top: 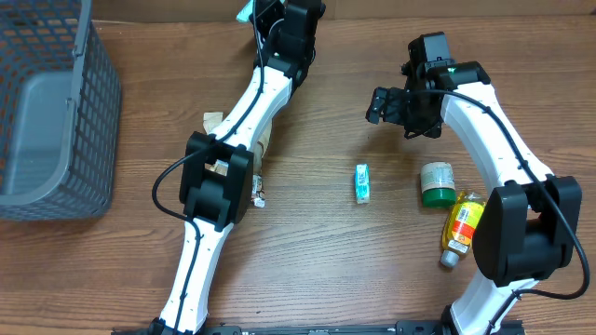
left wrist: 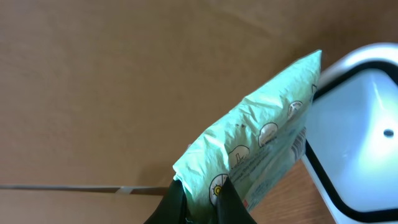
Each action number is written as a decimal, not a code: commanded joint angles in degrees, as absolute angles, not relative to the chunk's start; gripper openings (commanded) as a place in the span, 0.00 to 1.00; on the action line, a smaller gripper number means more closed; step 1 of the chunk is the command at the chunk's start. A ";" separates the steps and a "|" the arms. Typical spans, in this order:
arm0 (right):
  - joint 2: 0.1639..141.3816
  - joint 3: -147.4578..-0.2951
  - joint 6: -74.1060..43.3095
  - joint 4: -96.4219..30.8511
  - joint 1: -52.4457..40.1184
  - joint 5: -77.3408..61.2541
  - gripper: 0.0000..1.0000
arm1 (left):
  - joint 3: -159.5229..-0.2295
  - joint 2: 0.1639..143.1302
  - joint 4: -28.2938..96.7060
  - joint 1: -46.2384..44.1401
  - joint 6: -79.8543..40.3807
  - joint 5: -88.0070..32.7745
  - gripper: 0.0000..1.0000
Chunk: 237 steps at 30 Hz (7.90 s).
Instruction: Scan the item barcode
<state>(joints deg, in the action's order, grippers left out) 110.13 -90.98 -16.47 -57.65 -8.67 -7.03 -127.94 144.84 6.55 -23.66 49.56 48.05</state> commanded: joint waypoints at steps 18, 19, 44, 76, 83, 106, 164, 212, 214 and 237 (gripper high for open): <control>109.40 -91.94 -16.21 -57.34 -8.75 -6.48 1.00 | -129.01 145.01 18.33 -26.61 31.59 47.99 0.04; 109.40 -91.94 -16.21 -57.34 -8.75 -6.48 1.00 | -129.01 145.01 18.57 -26.61 30.59 47.99 0.04; 109.40 -91.94 -16.21 -57.32 -8.75 -6.48 1.00 | -133.51 128.49 50.41 -27.24 -9.47 4.23 0.07; 109.40 -91.94 -16.21 -57.34 -8.75 -6.48 1.00 | -133.23 141.99 63.00 -34.26 -19.29 -27.11 0.04; 109.40 -91.94 -16.21 -57.34 -8.75 -6.48 1.00 | -133.23 142.06 63.00 -34.65 -18.00 -27.07 0.05; 109.40 -91.94 -16.21 -57.34 -8.75 -6.48 1.00 | -133.23 142.06 61.65 -35.20 -17.15 -23.38 0.08; 109.30 -101.32 -16.45 -76.66 16.62 -12.82 1.00 | -133.34 141.36 54.15 -37.80 -15.16 -27.03 0.95; 109.32 -100.31 -12.10 -74.74 -12.91 -21.74 1.00 | -133.34 138.32 71.70 -14.68 -11.57 -20.36 1.00; 109.32 -100.31 -12.12 -74.74 -12.91 -21.74 1.00 | -133.34 138.32 71.70 -14.70 -11.60 -20.36 1.00; 109.32 -100.31 -12.12 -74.74 -12.91 -21.74 1.00 | -133.34 138.32 71.70 -14.68 -11.60 -20.36 1.00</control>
